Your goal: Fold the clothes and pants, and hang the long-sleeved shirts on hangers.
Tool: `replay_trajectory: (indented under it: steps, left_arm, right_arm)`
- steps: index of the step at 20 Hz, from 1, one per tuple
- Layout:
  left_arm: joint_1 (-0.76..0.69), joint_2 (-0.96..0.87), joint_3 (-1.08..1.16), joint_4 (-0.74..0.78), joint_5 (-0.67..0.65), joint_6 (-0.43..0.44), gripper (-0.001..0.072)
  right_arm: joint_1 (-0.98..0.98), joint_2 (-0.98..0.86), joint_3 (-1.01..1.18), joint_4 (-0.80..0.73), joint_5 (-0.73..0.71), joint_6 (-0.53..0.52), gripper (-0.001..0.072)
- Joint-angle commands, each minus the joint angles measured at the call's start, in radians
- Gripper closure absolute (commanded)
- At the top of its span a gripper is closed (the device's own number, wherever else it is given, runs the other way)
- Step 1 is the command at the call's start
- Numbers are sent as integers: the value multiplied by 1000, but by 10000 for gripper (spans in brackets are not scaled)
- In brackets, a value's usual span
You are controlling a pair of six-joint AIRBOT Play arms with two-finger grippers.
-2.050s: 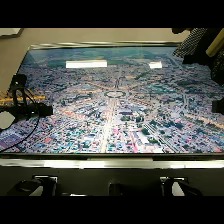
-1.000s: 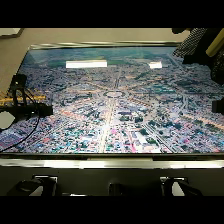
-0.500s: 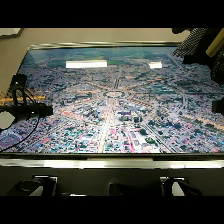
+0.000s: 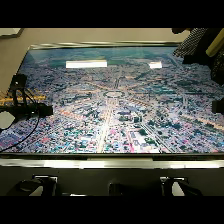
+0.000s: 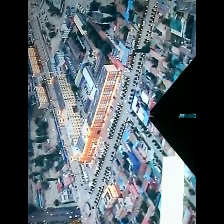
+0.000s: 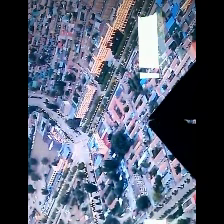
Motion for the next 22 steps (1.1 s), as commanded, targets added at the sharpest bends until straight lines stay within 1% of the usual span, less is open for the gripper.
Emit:
replay_trajectory:
  steps: [1,22]
  left_arm:
    - [1,1,0,0,0,0,687]
    - [1,1,0,0,0,0,687]
  right_arm:
    - [-1,1,1,0,0,0,694]
    - [-1,1,1,0,0,0,694]
